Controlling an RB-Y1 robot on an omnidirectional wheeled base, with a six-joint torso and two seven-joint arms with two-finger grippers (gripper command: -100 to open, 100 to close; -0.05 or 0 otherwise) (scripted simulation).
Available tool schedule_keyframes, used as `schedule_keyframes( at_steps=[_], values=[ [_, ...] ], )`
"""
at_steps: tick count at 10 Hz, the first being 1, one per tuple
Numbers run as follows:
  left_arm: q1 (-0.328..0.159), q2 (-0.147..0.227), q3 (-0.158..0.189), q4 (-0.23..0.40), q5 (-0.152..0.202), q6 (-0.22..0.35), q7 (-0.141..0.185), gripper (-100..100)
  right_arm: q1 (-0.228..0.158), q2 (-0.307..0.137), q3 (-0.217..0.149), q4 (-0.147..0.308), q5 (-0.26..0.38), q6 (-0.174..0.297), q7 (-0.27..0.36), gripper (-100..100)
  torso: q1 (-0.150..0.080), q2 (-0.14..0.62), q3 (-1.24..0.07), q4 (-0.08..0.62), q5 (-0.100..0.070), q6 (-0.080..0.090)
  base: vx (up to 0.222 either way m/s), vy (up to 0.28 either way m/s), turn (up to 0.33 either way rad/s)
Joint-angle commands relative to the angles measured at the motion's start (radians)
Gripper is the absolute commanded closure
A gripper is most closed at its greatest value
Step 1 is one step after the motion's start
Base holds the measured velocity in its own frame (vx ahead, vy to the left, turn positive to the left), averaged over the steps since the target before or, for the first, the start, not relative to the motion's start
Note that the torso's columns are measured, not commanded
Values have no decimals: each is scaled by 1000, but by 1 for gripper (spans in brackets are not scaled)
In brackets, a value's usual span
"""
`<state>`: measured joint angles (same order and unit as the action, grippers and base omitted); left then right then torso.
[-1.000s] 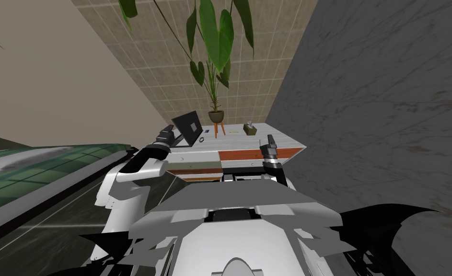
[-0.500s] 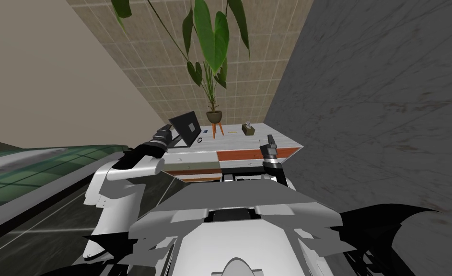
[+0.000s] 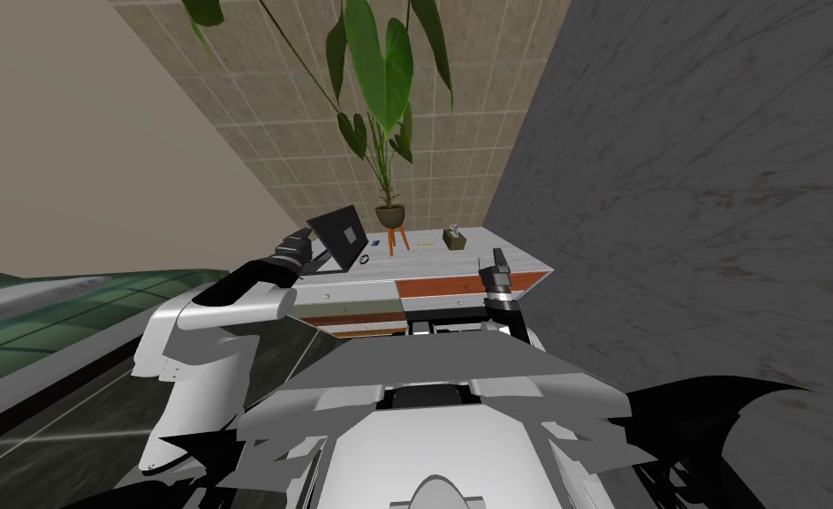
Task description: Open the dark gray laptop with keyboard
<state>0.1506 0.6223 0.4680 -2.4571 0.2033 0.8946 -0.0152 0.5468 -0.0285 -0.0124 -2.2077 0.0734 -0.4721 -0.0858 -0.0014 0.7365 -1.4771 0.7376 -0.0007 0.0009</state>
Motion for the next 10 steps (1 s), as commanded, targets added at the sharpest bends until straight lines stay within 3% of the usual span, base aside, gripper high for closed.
schedule_keyframes(
  at_steps=[1,7,9,10],
  values=[
    [-18,29,17,-7,13,71,5,-100,0,0,0,0,0,0,0,0,1,1,0,0,0,0,4,-33,-23],
    [-50,90,53,-61,37,195,16,-100,0,0,0,0,0,0,0,0,0,2,1,1,0,0,6,-27,-22],
    [-56,104,60,-96,42,220,18,-100,0,0,0,0,0,0,0,0,0,2,1,1,0,0,5,-16,-14],
    [-49,100,63,-80,45,204,16,-100,0,0,0,0,0,0,0,0,0,2,1,1,0,-1,2,-7,-2]
  ],
)
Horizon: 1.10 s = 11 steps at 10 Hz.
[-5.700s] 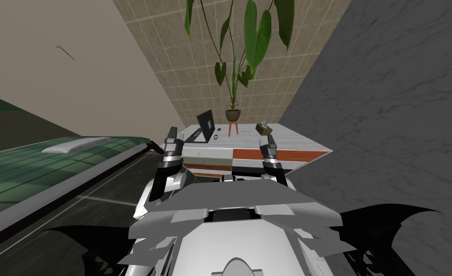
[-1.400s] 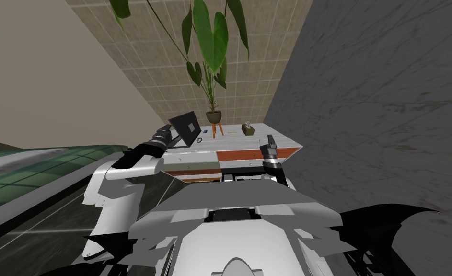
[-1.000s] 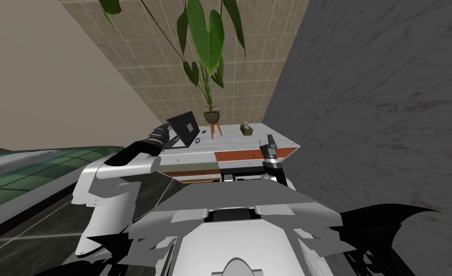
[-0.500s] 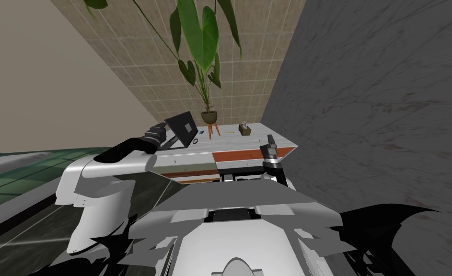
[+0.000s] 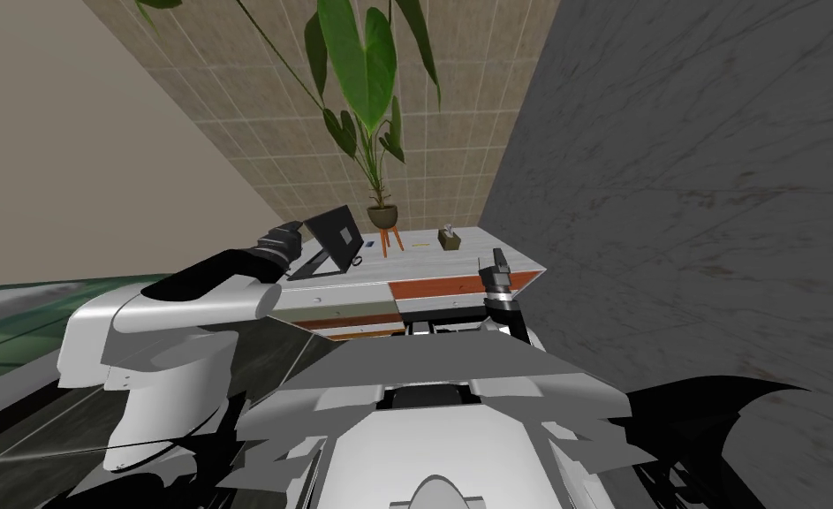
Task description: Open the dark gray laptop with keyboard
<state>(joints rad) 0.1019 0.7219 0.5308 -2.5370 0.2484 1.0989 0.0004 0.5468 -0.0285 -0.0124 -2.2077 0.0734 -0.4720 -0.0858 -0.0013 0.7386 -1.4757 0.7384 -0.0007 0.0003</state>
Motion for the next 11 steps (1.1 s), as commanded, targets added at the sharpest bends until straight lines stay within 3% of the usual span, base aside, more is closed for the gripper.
schedule_keyframes(
  at_steps=[1,2,3,4,11],
  values=[
    [-9,15,14,-13,13,30,6,-100,0,0,0,0,0,0,0,0,1,0,0,0,1,0,96,50,-41],
    [-5,9,9,-10,8,17,3,-100,0,0,0,0,0,0,0,0,4,-5,-3,-1,1,0,-10,12,-28],
    [-6,11,10,-12,8,21,5,100,0,0,0,0,0,0,0,0,2,-1,-1,-1,2,0,0,0,0],
    [-29,-12,15,24,27,14,35,100,0,0,0,0,0,0,0,0,1,0,0,-1,1,0,-25,34,8],
    [-106,-90,31,149,92,-9,141,100,0,0,0,0,0,0,0,0,0,-1,-1,-1,0,0,-48,54,5]
  ],
)
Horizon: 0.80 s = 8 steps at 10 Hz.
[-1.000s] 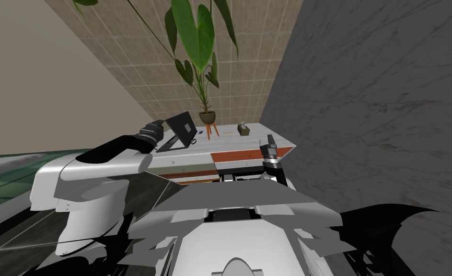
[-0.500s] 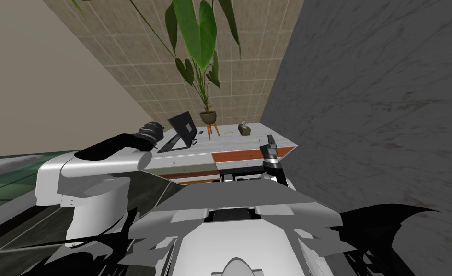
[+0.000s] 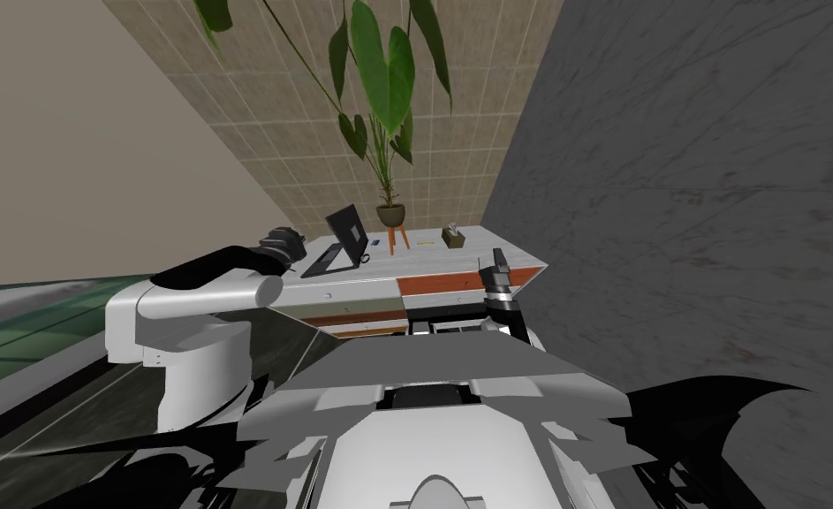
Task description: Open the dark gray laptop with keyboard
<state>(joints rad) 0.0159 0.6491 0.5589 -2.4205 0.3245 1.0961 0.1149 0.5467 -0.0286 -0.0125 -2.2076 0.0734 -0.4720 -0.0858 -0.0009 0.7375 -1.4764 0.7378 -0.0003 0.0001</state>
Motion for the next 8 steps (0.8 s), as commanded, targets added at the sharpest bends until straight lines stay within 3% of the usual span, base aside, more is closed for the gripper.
schedule_keyframes(
  at_steps=[1,2,3,8],
  values=[
    [-31,-28,6,50,25,-10,41,100,0,0,0,0,0,0,0,0,1,1,0,0,0,0,-44,47,3],
    [-23,-22,4,40,19,-9,29,100,0,0,0,0,0,0,0,0,1,1,0,0,0,0,-17,20,-1],
    [-16,-3,14,40,-12,9,21,-100,0,0,0,0,0,0,0,0,0,-1,0,0,0,0,1,-56,-165],
    [7,57,43,30,-110,70,-12,-100,0,0,0,0,0,0,0,0,3,1,1,0,1,0,5,-128,-150]
  ],
)
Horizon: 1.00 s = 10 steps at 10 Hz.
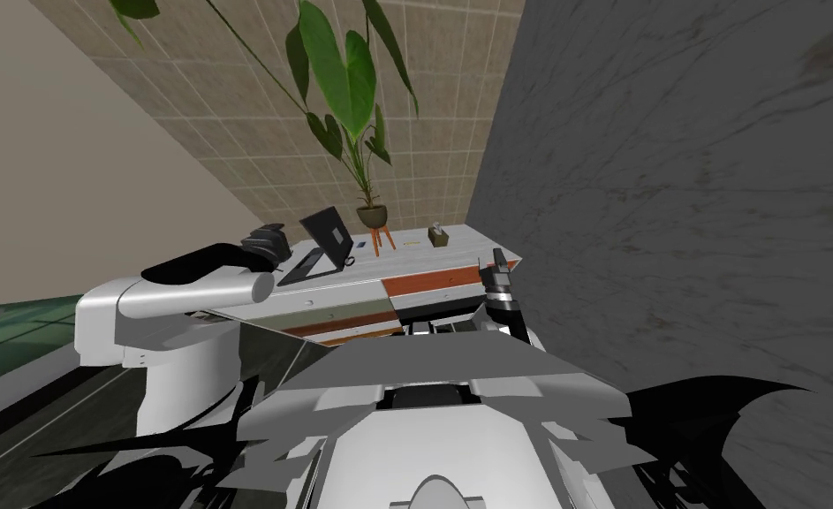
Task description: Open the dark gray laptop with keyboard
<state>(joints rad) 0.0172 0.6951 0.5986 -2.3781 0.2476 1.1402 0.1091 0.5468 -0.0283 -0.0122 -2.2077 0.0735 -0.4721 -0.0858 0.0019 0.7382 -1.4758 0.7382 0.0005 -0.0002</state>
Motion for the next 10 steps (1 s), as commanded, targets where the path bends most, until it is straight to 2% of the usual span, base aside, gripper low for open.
schedule_keyframes(
  at_steps=[1,9,10],
  values=[
    [9,19,7,-13,-46,34,-11,-100,0,0,0,0,0,0,0,0,1,0,0,0,1,0,6,-73,-81],
    [40,102,45,-26,-182,118,-57,-100,0,0,0,0,0,0,0,0,-2,-1,-1,0,-1,0,13,-83,-118],
    [36,97,43,-21,-167,108,-53,-100,0,0,0,0,0,0,0,0,-2,-1,0,0,0,0,10,-47,-18]
  ],
)
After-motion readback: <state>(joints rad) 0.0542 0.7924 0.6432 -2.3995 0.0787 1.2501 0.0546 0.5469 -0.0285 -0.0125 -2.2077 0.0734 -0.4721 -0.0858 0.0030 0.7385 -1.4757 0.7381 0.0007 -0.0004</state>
